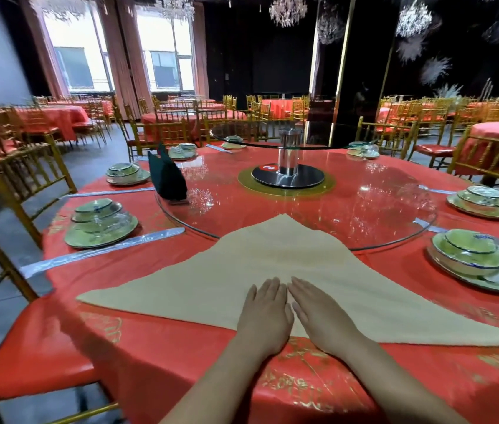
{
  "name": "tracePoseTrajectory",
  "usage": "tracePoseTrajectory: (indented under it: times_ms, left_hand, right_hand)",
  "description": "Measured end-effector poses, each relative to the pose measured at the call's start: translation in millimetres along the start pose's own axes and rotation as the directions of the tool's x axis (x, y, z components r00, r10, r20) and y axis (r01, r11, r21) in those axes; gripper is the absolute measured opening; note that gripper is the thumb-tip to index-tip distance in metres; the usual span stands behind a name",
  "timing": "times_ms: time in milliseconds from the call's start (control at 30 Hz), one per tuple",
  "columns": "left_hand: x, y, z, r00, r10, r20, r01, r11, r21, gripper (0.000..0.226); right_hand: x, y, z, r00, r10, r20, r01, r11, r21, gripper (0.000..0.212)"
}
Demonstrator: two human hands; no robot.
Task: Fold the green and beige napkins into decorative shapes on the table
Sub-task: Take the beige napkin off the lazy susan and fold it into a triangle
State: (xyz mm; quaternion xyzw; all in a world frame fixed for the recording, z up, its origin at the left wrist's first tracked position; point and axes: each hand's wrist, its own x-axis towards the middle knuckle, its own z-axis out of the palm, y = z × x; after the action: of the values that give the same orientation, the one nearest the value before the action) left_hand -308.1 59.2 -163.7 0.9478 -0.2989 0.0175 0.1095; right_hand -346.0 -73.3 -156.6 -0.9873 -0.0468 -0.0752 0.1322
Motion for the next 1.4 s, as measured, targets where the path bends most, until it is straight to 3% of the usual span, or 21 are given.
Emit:
tracePoseTrajectory:
  times_ms: [100, 167, 233, 367, 467, 533, 600, 667, 933, 1000, 1067, 1133, 1167, 1233, 1267, 1400]
  left_hand:
    - [1, -1, -4, 0.997, 0.053, -0.055, -0.055, 0.998, -0.040, 0.075]
    - [-1, -6, -11, 0.997, 0.039, 0.072, -0.033, 0.996, -0.088, 0.107]
    - [-5, -23, -18, 0.993, 0.007, 0.120, -0.004, 1.000, -0.026, 0.115]
    - [-20, -78, -34, 0.985, -0.102, 0.140, 0.094, 0.994, 0.058, 0.098]
    - [-33, -126, -53, 0.969, -0.195, 0.153, 0.180, 0.978, 0.108, 0.136]
    - [-37, -160, -61, 0.944, -0.293, 0.149, 0.284, 0.955, 0.082, 0.126]
    - [-42, -192, -65, 0.916, -0.375, 0.144, 0.366, 0.927, 0.086, 0.086]
    - [-45, -217, -69, 0.888, -0.442, 0.129, 0.429, 0.896, 0.119, 0.069]
    - [-59, -254, -81, 0.739, -0.665, 0.111, 0.653, 0.747, 0.128, 0.079]
    - [-57, -251, -93, 0.707, -0.705, 0.052, 0.693, 0.705, 0.151, 0.082]
    - [-46, -221, -100, 0.792, -0.596, -0.132, 0.610, 0.783, 0.125, 0.076]
    - [-32, -160, -94, 0.894, -0.259, -0.366, 0.280, 0.960, 0.005, 0.060]
    - [-26, -120, -89, 0.915, -0.123, -0.385, 0.103, 0.992, -0.073, 0.058]
    - [-16, -52, -62, 0.975, 0.065, -0.212, -0.111, 0.970, -0.215, 0.058]
    - [-8, -26, -46, 0.970, 0.172, -0.170, -0.205, 0.959, -0.198, 0.059]
    - [11, 3, -7, 0.995, 0.089, -0.040, -0.094, 0.980, -0.176, 0.065]
  right_hand:
    - [0, 5, 3, 1.000, 0.016, 0.006, -0.016, 0.998, -0.053, 0.092]
    - [0, 6, 2, 0.999, 0.017, 0.033, -0.015, 0.999, -0.049, 0.103]
    - [0, 8, 5, 0.998, 0.047, 0.040, -0.045, 0.998, -0.036, 0.128]
    - [0, 5, 0, 0.997, 0.052, 0.060, -0.051, 0.999, -0.016, 0.132]
    - [-1, 4, -2, 0.995, 0.059, 0.080, -0.056, 0.998, -0.032, 0.141]
    - [-1, 2, -4, 0.994, 0.064, 0.089, -0.062, 0.998, -0.033, 0.142]
    - [-2, 2, -4, 0.994, 0.068, 0.090, -0.065, 0.997, -0.033, 0.142]
    - [-2, 2, -4, 0.993, 0.075, 0.089, -0.072, 0.997, -0.041, 0.141]
    - [-1, 6, 0, 0.993, 0.089, 0.084, -0.087, 0.996, -0.027, 0.137]
    - [-1, 6, 0, 0.993, 0.082, 0.085, -0.081, 0.996, -0.026, 0.137]
    - [-1, 7, 2, 0.994, 0.076, 0.082, -0.073, 0.996, -0.042, 0.136]
    - [-1, 5, 1, 0.996, 0.057, 0.072, -0.054, 0.997, -0.048, 0.127]
    - [-2, 4, 1, 0.997, 0.050, 0.064, -0.048, 0.998, -0.035, 0.113]
    - [0, 4, 1, 0.997, 0.054, 0.050, -0.053, 0.998, -0.020, 0.066]
    - [0, 3, 0, 0.998, 0.048, 0.039, -0.048, 0.999, -0.006, 0.055]
    - [0, 5, 3, 1.000, -0.021, -0.011, 0.022, 0.999, 0.030, 0.085]
